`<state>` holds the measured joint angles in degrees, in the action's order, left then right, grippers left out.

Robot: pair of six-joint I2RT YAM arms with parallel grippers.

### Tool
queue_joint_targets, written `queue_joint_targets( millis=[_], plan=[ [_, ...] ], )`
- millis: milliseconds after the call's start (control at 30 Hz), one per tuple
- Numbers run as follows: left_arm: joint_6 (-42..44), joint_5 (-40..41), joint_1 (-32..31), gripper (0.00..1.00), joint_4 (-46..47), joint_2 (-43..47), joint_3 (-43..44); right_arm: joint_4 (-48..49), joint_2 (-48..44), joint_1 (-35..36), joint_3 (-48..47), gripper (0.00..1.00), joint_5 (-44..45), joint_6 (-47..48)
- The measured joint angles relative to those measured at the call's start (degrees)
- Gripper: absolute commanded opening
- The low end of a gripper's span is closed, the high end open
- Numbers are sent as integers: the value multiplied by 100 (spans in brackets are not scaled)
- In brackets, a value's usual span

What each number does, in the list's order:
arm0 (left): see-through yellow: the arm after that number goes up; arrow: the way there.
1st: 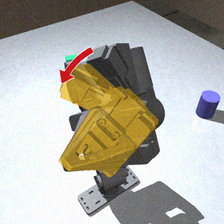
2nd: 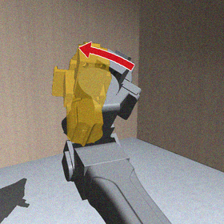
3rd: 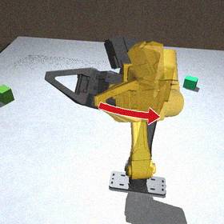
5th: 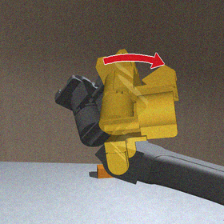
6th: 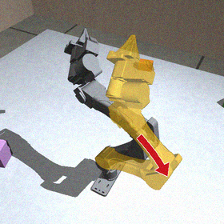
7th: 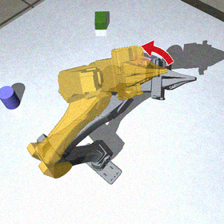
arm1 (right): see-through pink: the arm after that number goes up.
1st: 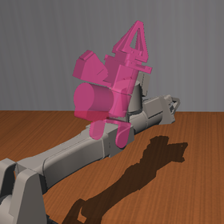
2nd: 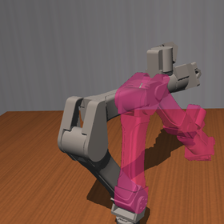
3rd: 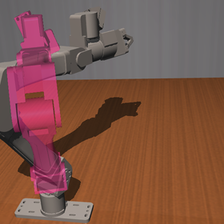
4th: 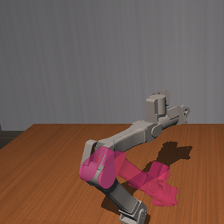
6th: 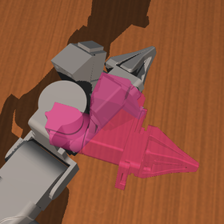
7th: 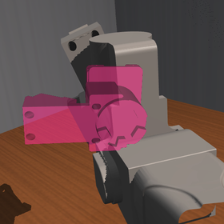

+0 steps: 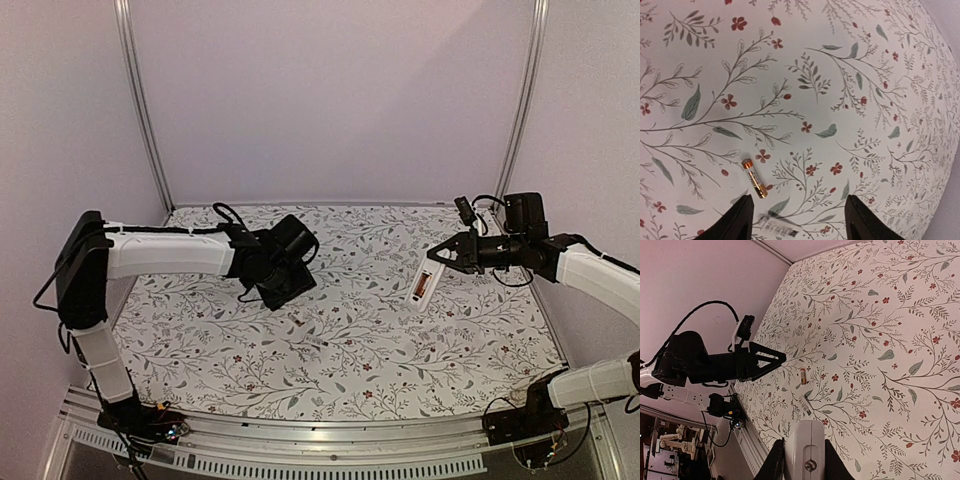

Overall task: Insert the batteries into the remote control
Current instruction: Place the battery at the center of the board, then pick up the battery from the center of the board.

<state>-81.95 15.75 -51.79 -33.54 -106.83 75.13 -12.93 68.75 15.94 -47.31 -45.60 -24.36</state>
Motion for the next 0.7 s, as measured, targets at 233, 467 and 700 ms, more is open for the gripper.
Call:
queue_joint_targets(
  millis=[233, 467, 700],
  plan=[
    [2927, -1257, 420, 91, 1224, 1314, -306, 0, -2, 0, 0, 1, -28, 2],
    [5351, -2312, 1134, 91, 1414, 1674, -485, 7, -7, 0, 13, 1, -201, -4],
    [8227, -2455, 1130, 94, 973, 1884, -568, 168, -98, 0, 170, 1, -404, -33]
  ],
)
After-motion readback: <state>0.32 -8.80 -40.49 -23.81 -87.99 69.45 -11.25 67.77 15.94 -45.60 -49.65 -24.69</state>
